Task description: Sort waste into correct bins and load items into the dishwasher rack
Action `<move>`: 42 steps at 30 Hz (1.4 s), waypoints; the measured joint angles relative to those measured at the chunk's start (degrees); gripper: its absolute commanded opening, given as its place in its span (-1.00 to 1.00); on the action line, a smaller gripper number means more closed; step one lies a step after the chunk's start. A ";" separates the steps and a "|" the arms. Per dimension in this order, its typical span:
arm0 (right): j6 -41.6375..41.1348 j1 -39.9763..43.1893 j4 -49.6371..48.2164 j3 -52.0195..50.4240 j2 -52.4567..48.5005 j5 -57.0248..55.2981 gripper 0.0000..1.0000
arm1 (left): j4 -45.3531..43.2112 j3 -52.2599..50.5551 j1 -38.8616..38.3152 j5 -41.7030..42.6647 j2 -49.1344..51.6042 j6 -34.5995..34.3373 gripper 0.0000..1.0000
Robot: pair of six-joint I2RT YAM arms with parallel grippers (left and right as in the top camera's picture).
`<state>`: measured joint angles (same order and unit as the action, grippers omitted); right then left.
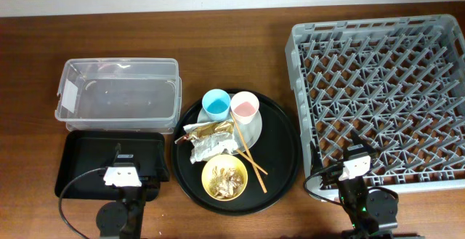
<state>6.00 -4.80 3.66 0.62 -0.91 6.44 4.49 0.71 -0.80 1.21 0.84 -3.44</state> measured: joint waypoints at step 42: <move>-0.02 0.11 0.02 0.00 0.04 -0.04 0.97 | 44.68 66.36 -32.85 -4.28 99.14 -23.43 0.12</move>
<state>5.98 -4.69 3.68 0.62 -0.86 6.39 49.17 67.07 -33.65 -3.07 99.98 -26.87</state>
